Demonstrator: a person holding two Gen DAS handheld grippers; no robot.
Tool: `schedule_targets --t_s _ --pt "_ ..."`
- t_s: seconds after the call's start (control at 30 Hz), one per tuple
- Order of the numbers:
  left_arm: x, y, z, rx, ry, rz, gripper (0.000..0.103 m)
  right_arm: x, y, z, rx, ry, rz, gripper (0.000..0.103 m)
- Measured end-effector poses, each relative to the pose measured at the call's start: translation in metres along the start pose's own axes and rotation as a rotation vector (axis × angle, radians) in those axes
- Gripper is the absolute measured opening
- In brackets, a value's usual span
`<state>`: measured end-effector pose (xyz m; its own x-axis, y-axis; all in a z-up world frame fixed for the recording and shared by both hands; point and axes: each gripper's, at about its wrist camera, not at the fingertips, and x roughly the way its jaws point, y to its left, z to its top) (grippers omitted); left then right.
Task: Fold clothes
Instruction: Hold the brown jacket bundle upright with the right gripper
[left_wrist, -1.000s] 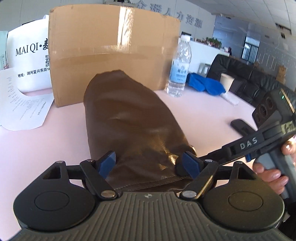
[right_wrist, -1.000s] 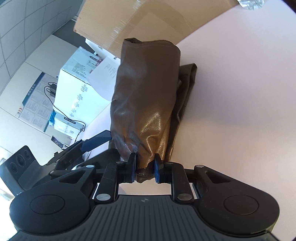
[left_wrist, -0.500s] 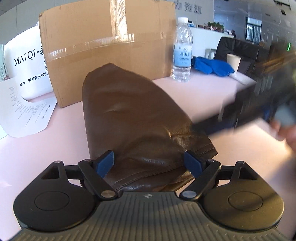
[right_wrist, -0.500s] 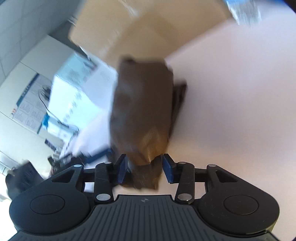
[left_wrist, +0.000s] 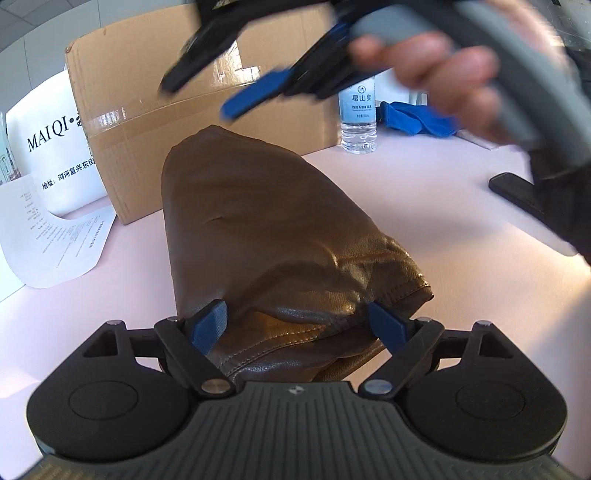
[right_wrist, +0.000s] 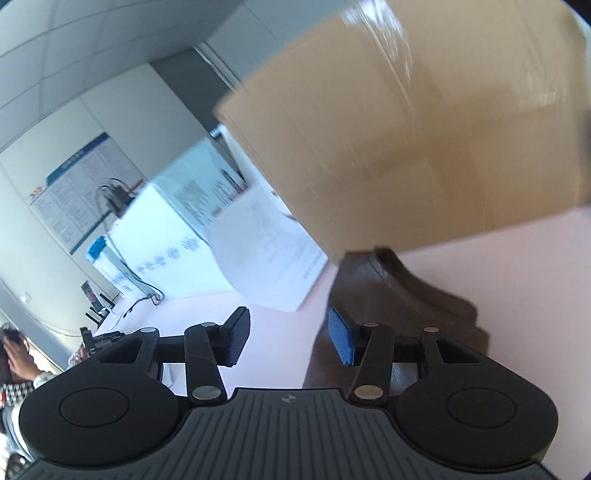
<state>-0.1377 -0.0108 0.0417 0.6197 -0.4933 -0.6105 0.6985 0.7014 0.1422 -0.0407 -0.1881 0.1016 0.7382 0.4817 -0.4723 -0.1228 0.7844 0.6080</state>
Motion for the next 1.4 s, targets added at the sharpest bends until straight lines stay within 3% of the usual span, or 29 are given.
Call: schedule_targets --t_s 0.1,0.27,0.63,0.7,0.77,0.8,1.1,1.23,1.33,1.4 --pt "0.001 0.001 0.001 -0.005 0.0 -0.001 0.084 0.03 -0.018 0.001 -0.014 0.003 -0.073 0.042" --pt "0.001 0.002 0.002 -0.01 -0.002 -0.004 0.084 0.061 -0.049 -0.008 0.07 0.078 -0.117 0.04" --pt "0.002 0.004 0.004 -0.01 -0.004 -0.004 0.084 0.06 -0.064 -0.02 0.089 0.047 -0.06 0.041" --pt "0.002 0.004 0.004 -0.011 -0.005 -0.005 0.084 0.047 -0.059 -0.02 0.098 0.002 -0.046 0.055" --pt "0.003 0.005 0.003 -0.01 -0.006 -0.005 0.084 0.027 -0.056 -0.018 0.119 -0.055 -0.022 0.08" --pt "0.003 0.006 0.003 -0.011 -0.007 -0.005 0.084 0.016 -0.054 -0.017 0.125 -0.082 -0.012 0.083" --pt "0.004 0.004 0.002 -0.009 -0.011 0.007 0.086 -0.054 -0.081 -0.029 0.065 -0.135 -0.045 0.097" --pt "0.006 0.004 0.002 -0.011 -0.011 0.014 0.087 -0.065 -0.11 -0.041 0.134 -0.147 -0.036 0.103" --pt "0.007 0.004 0.002 -0.007 -0.012 0.018 0.087 -0.058 -0.137 -0.05 0.26 -0.092 -0.002 0.103" --pt "0.008 0.005 0.001 -0.007 -0.012 0.018 0.087 -0.057 -0.135 -0.054 0.2 -0.101 -0.002 0.103"
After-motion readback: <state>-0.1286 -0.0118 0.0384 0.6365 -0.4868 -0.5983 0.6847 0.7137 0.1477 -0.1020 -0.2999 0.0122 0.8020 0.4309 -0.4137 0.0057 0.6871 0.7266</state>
